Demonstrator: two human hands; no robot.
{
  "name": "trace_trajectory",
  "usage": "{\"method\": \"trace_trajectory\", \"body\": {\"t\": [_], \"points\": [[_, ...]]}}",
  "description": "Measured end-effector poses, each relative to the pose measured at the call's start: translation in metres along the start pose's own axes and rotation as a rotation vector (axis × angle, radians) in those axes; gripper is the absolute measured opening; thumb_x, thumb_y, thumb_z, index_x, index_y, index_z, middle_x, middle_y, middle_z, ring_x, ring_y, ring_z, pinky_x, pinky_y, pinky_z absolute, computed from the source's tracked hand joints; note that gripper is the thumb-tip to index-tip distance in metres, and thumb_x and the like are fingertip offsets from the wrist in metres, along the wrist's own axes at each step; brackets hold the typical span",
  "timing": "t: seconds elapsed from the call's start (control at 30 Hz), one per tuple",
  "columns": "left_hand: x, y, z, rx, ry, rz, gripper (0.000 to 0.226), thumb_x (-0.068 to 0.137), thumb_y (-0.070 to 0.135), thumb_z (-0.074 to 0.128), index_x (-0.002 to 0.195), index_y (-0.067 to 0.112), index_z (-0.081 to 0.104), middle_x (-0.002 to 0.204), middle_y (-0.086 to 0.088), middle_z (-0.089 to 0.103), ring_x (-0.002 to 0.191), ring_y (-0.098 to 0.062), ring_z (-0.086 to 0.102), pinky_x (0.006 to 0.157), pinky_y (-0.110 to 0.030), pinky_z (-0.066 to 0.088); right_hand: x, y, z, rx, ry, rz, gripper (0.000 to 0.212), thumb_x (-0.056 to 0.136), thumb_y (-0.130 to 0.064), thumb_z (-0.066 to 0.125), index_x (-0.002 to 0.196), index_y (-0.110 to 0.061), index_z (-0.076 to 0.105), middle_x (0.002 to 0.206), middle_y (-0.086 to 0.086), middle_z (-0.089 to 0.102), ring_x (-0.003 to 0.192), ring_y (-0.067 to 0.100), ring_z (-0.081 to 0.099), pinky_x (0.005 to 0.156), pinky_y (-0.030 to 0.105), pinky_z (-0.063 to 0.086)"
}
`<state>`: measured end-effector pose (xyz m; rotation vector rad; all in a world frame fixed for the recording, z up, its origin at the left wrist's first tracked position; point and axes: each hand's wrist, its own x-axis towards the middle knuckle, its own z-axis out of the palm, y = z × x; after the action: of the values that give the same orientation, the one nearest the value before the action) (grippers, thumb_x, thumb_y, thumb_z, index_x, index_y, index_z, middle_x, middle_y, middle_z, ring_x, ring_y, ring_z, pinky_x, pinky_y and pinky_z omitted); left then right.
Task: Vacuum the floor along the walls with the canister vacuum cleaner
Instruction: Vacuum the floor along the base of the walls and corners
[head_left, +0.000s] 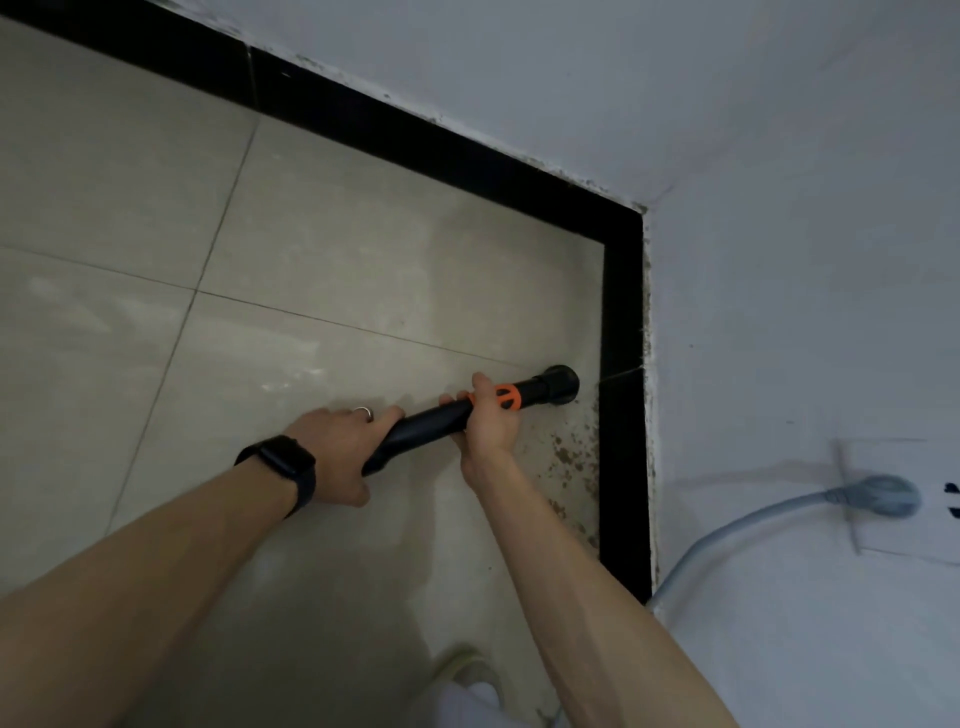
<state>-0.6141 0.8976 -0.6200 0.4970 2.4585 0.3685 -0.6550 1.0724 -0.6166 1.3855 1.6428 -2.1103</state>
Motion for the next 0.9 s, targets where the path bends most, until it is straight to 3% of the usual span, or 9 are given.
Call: {"method": "trace_trajectory", "body": {"t": [0.13, 0.23, 0.4, 0.6, 0.67, 0.8, 0.9], "points": [[-0.016, -0.015, 0.003, -0.073, -0.009, -0.034, 0.079, 0.071, 0.041, 0.074, 0.135, 0.034, 0.028, 0.111, 0.003, 0.057, 0.087, -0.019, 0.061, 0.07, -0.032, 0.053, -0.014, 0.012, 0.009, -0.018, -0.026, 0.004, 0.055, 0.094, -0.025, 0.075, 0.134, 0.003, 0.051, 0.074, 0.007, 0.067, 0.057, 0.02, 0.072, 0.056, 0.034, 0.06], [-0.025, -0.024, 0.002, 0.001, 0.011, -0.05, 0.077, 0.071, 0.041, 0.072, 0.134, 0.032, 0.029, 0.11, 0.003, 0.057, 0.083, -0.018, 0.057, 0.065, -0.028, 0.046, -0.023, 0.02, 0.011, -0.044, -0.054, 0.011, 0.062, 0.094, -0.031, 0.076, 0.138, 0.001, 0.046, 0.081, 0.011, 0.07, 0.061, 0.019, 0.074, 0.058, 0.036, 0.062], [-0.033, -0.031, 0.007, 0.052, 0.061, -0.069, 0.075, 0.072, 0.039, 0.071, 0.134, 0.033, 0.029, 0.109, 0.003, 0.056, 0.085, -0.018, 0.056, 0.063, -0.028, 0.038, -0.032, 0.03, 0.012, -0.095, -0.04, 0.04, 0.066, 0.09, -0.04, 0.077, 0.136, -0.002, 0.047, 0.112, 0.021, 0.072, 0.075, 0.02, 0.076, 0.06, 0.037, 0.063], [-0.04, -0.039, 0.009, 0.069, 0.079, -0.062, 0.079, 0.07, 0.042, 0.071, 0.135, 0.035, 0.027, 0.11, 0.005, 0.055, 0.09, -0.017, 0.057, 0.065, -0.028, 0.039, -0.044, 0.035, 0.017, -0.064, -0.037, 0.091, 0.069, 0.09, -0.041, 0.077, 0.139, -0.003, 0.046, 0.121, 0.021, 0.069, 0.091, 0.027, 0.074, 0.062, 0.037, 0.063], [-0.044, -0.044, 0.009, 0.096, 0.085, -0.068, 0.086, 0.07, 0.043, 0.07, 0.14, 0.036, 0.021, 0.115, 0.005, 0.055, 0.096, -0.018, 0.058, 0.069, -0.028, 0.041, -0.047, 0.038, 0.019, -0.06, -0.058, 0.114, 0.069, 0.09, -0.042, 0.076, 0.139, -0.004, 0.046, 0.123, 0.021, 0.068, 0.096, 0.028, 0.074, 0.064, 0.038, 0.064], [-0.056, -0.051, 0.013, 0.107, 0.146, -0.03, 0.114, 0.069, 0.039, 0.067, 0.153, 0.039, -0.01, 0.128, 0.002, 0.049, 0.102, -0.021, 0.058, 0.073, -0.029, 0.043, -0.052, 0.042, 0.024, -0.071, -0.068, 0.14, 0.06, 0.093, -0.041, 0.073, 0.135, -0.007, 0.046, 0.116, 0.015, 0.067, 0.092, 0.023, 0.07, 0.069, 0.041, 0.065], [-0.069, -0.059, 0.023, 0.138, 0.22, 0.058, 0.123, 0.062, 0.036, 0.066, 0.155, 0.035, -0.013, 0.127, 0.0, 0.052, 0.096, -0.024, 0.062, 0.073, -0.032, 0.046, -0.056, 0.047, 0.027, -0.099, -0.075, 0.162, 0.056, 0.095, -0.042, 0.071, 0.132, -0.009, 0.043, 0.111, 0.011, 0.065, 0.09, 0.021, 0.068, 0.077, 0.045, 0.065]]}}
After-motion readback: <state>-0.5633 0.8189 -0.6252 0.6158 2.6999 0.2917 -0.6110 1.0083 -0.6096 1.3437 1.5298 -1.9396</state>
